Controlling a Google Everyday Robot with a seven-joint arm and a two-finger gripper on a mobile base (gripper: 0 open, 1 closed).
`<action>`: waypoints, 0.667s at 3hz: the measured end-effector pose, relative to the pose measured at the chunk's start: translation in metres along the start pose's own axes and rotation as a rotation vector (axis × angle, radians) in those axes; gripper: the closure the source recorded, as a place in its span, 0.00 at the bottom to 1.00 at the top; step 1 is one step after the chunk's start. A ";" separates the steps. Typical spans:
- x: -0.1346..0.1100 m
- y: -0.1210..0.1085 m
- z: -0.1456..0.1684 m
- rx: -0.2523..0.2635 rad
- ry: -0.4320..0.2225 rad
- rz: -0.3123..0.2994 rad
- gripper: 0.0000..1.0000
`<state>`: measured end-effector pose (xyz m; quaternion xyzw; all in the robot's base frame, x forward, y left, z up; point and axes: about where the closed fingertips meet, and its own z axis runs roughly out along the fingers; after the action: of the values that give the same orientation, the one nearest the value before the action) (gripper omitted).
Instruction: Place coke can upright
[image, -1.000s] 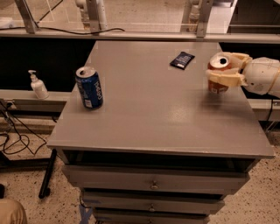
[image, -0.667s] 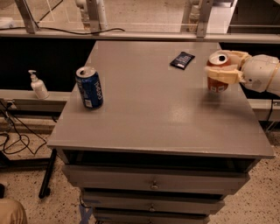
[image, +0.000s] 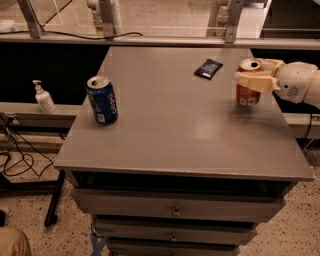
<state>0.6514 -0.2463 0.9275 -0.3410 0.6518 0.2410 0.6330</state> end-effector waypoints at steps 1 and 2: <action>0.004 -0.005 0.001 -0.021 -0.016 0.073 1.00; 0.004 -0.006 0.001 -0.047 -0.029 0.101 0.82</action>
Offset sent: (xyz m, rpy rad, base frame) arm 0.0037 -0.0114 -0.0030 0.1177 0.0795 0.0620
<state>0.6563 -0.2498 0.9240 -0.3190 0.6530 0.2927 0.6214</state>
